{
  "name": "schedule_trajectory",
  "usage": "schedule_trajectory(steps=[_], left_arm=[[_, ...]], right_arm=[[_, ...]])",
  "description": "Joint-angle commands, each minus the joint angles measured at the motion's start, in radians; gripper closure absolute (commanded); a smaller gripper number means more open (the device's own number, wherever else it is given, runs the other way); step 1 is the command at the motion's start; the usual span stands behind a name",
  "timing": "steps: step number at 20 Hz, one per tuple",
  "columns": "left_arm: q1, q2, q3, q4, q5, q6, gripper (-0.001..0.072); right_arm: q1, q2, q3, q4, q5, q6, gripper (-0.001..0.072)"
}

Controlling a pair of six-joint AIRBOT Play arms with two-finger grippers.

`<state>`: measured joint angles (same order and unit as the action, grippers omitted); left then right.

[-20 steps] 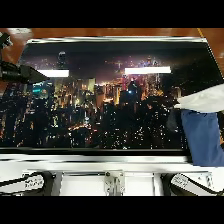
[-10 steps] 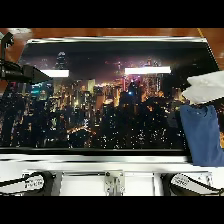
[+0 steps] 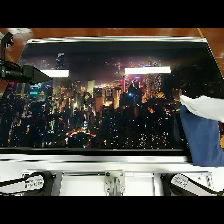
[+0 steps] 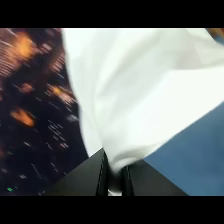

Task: Fold the shirts.

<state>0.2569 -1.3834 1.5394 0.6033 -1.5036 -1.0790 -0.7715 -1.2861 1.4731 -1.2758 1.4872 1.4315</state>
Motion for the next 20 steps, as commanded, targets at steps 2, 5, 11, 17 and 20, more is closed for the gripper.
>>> schedule_trajectory(steps=[2,5,11,17,20], left_arm=[[-0.001,0.000,0.000,0.000,-0.001,0.001,0.0666],[-0.001,0.000,0.000,0.000,-0.001,0.001,0.0666],[-0.001,0.000,0.000,0.000,-0.001,0.002,0.0666],[-0.001,0.000,0.000,0.000,0.000,0.002,0.0666],[-0.001,0.000,0.000,0.000,0.000,0.001,0.0666]], right_arm=[[0.000,0.010,0.000,-0.257,0.231,0.071,0.0639],[0.000,0.010,0.000,-0.321,0.318,0.087,0.0639],[0.000,0.037,-0.175,-0.394,0.332,0.172,0.0639],[-0.073,0.195,-0.493,-0.436,0.156,0.291,0.0640],[-0.153,0.211,-0.575,-0.382,0.105,0.291,0.0458]])
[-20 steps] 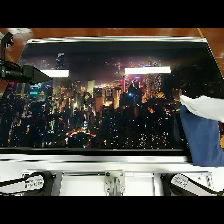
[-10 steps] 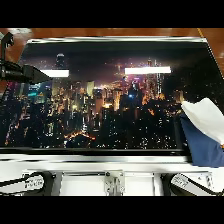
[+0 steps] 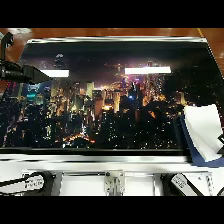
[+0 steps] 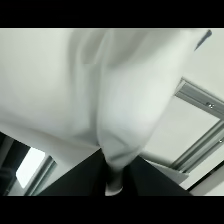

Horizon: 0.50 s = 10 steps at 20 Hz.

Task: Fold the shirts.

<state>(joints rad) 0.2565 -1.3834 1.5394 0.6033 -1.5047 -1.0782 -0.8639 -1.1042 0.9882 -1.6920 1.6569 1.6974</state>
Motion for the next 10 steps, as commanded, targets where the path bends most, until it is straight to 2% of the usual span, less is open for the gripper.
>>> schedule_trajectory(steps=[1,2,5,7,9,10], left_arm=[[0.000,0.000,0.000,0.000,0.001,0.000,0.0666],[0.000,0.000,0.000,0.000,0.002,0.000,0.0666],[-0.002,0.000,0.000,0.000,0.023,0.000,0.0666],[-0.015,0.000,0.000,0.014,0.075,-0.033,0.0667],[-0.077,0.000,0.001,0.159,0.145,-0.126,0.0668],[-0.138,0.000,0.001,0.309,0.168,-0.188,0.0668]], right_arm=[[-0.072,0.029,-0.093,0.034,-0.076,0.008,0.0231],[-0.076,0.030,-0.084,0.033,-0.079,-0.029,0.0100],[-0.076,0.030,0.041,0.013,-0.093,-0.072,0.0089],[-0.075,0.030,0.207,0.103,-0.184,-0.088,0.0093],[-0.036,0.030,0.352,0.291,-0.329,-0.129,0.0105],[0.019,0.030,0.394,0.353,-0.375,-0.155,0.0105]])
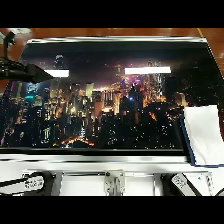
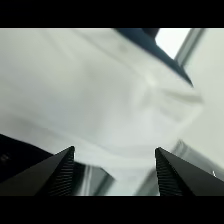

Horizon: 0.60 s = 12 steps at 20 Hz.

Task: Fold the shirts.

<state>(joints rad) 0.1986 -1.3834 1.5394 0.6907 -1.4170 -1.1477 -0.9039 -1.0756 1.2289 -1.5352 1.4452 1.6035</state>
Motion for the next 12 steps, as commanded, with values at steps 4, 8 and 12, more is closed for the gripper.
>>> schedule_trajectory(steps=[4,8,12], left_arm=[[-0.403,-0.025,0.001,0.867,0.024,-0.343,0.0424],[-0.524,-0.036,0.001,0.930,0.015,-0.410,0.0000],[-0.518,-0.036,0.001,0.929,-0.006,-0.414,-0.0001]], right_arm=[[0.453,-0.031,0.165,0.098,-0.102,-0.092,0.0026],[0.639,-0.152,0.156,0.090,0.090,-0.039,0.0017],[0.715,-0.174,0.157,0.091,0.122,-0.040,0.0019]])
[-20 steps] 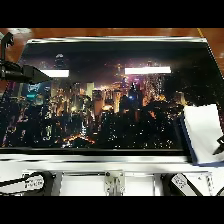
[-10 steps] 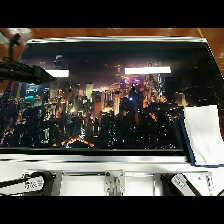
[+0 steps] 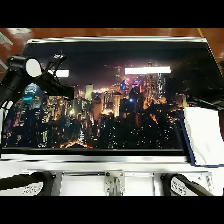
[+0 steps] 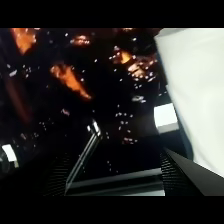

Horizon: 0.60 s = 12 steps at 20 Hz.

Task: Fold the shirts.

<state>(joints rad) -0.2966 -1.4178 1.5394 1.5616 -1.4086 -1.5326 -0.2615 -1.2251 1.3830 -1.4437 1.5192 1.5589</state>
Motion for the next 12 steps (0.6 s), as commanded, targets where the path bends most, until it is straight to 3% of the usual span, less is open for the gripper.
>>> schedule_trajectory(steps=[1,12], left_arm=[[-0.022,-0.002,0.001,0.057,-0.014,-0.029,-0.0001],[-0.020,-0.027,0.000,0.063,-0.013,-0.024,-0.0001]], right_arm=[[0.080,-0.025,0.003,-0.002,0.048,0.004,0.0019],[0.084,-0.025,0.003,0.003,0.048,0.004,0.0019]])
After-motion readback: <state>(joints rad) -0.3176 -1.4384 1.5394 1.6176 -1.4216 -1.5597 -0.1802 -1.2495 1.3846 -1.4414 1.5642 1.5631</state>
